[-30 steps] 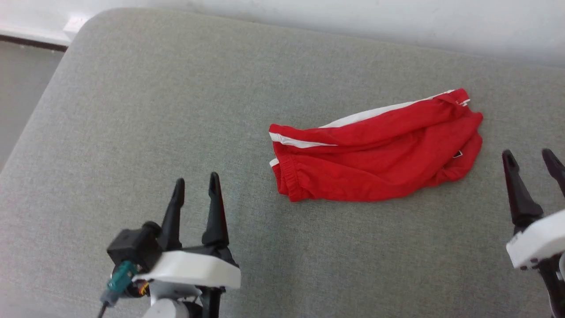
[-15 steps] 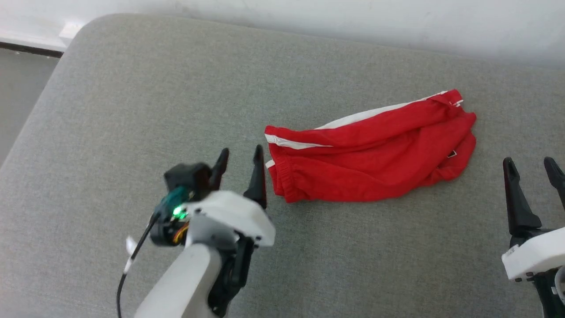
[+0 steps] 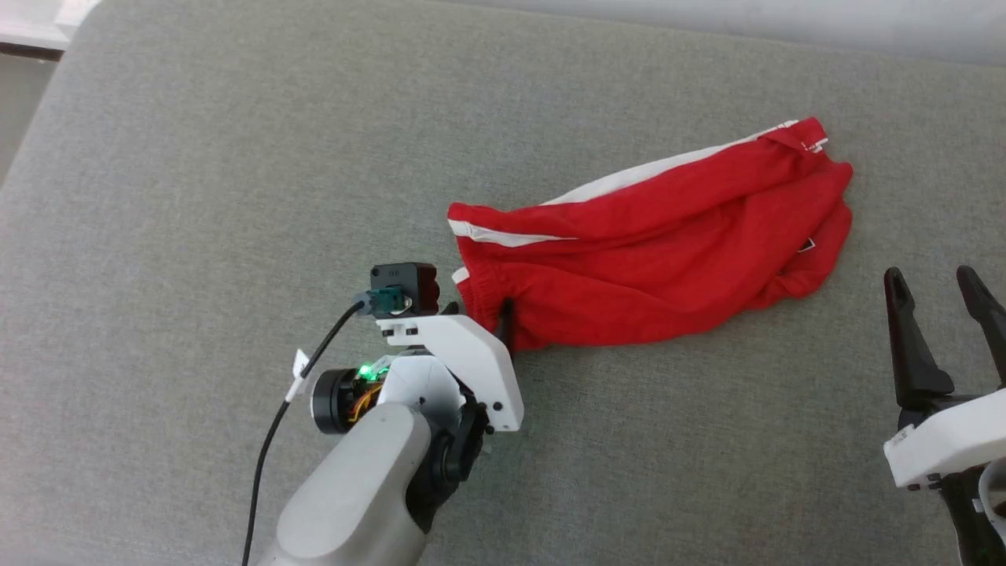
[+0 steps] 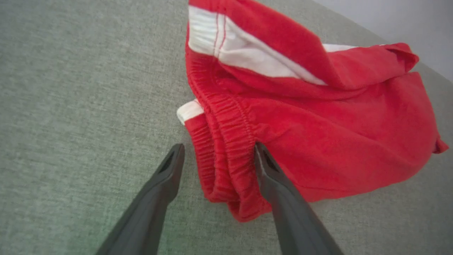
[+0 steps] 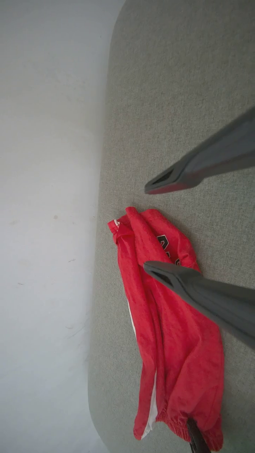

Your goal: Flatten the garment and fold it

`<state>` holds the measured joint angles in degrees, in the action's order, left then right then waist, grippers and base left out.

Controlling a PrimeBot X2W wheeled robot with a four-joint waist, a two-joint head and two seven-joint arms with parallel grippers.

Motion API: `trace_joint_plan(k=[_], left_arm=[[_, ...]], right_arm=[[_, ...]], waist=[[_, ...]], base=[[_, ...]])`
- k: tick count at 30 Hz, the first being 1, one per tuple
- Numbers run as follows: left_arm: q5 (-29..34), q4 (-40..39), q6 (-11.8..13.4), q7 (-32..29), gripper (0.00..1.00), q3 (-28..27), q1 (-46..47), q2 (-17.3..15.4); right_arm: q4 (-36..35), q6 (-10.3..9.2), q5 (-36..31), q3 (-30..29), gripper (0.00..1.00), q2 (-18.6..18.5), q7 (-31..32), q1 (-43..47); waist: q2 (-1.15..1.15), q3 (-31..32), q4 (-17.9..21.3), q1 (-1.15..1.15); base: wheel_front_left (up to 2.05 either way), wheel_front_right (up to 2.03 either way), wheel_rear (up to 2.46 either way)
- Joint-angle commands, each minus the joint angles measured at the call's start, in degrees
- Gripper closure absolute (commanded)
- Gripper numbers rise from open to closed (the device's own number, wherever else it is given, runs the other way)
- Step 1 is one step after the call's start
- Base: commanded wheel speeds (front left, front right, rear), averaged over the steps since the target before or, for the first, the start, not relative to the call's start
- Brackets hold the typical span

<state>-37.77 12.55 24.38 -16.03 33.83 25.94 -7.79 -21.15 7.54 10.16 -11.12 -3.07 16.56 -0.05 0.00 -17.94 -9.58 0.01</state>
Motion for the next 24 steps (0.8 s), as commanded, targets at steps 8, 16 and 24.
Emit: trace_joint_plan(k=[8,16,24], left_arm=[[-1.31,3.5,1.93,-3.45,0.0,-0.05,0.56,0.2],[-4.52,4.0,-1.15,-2.86,1.0,-0.73,-1.67,0.64],[-5.51,0.08,-2.27,-0.38,1.0,-1.93,-3.96,-0.31]], right_arm=[[0.84,-0.05,-0.13,0.57,0.0,0.19,-0.37,-1.79],[1.8,-0.05,0.3,2.14,0.0,-0.64,0.92,-3.55],[4.49,-0.05,1.54,2.75,0.0,-6.83,7.67,-10.86]], waist=[[0.0,-1.54,0.74,-0.01],[0.0,-0.84,0.98,-0.01],[0.0,-0.5,-0.13,-0.01]], base=[[0.0,0.0,0.0],[0.0,0.0,0.0],[0.0,0.0,0.0]])
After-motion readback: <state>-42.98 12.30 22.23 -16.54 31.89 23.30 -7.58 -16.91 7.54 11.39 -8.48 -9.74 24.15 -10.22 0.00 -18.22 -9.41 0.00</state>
